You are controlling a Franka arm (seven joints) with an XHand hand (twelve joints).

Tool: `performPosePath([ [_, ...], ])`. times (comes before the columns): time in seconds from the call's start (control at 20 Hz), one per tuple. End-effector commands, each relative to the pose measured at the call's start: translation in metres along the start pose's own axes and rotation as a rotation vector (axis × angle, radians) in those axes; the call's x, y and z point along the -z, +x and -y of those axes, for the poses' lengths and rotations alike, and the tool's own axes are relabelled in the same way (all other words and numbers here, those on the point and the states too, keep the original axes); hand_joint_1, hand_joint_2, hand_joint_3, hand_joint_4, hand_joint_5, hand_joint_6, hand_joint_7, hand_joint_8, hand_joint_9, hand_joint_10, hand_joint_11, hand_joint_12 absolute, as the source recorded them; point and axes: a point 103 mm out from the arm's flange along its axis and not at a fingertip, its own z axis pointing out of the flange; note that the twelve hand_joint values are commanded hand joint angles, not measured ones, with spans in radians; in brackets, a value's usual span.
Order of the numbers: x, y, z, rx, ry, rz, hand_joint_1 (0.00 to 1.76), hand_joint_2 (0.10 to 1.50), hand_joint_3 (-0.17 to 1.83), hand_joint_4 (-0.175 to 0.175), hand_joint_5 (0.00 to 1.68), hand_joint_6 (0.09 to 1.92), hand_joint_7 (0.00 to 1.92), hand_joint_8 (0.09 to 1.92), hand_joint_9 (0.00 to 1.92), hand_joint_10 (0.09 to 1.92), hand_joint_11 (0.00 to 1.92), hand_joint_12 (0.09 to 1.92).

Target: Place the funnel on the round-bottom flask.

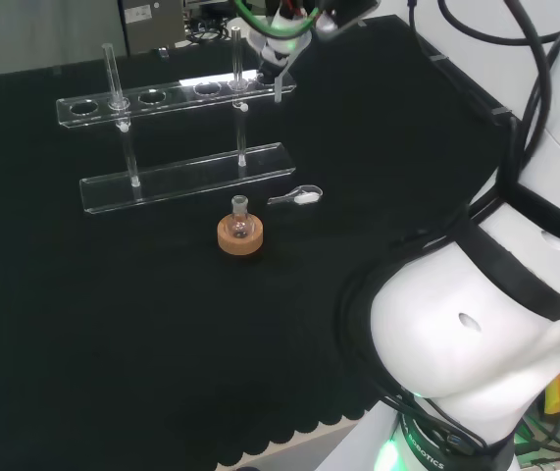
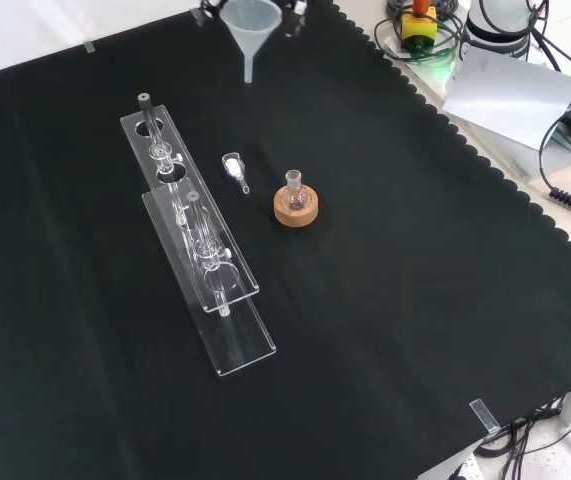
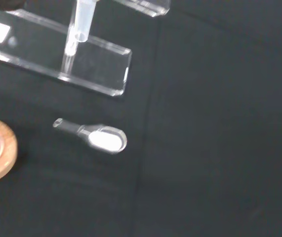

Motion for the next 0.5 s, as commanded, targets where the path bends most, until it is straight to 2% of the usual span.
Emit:
performPosePath([
  [0.05, -0.008, 0.042, 0.009, 0.034, -0.028, 0.000, 0.66, 0.79, 0.45, -0.015, 0.53, 0.58, 0.59, 0.76, 1.01, 0.56, 0.49, 1.28],
  [0.5, -0.034, 0.072, -0.006, 0.085, 0.020, 0.029, 0.66, 0.79, 0.46, -0.017, 0.51, 0.61, 0.60, 0.75, 1.01, 0.55, 0.51, 1.27],
])
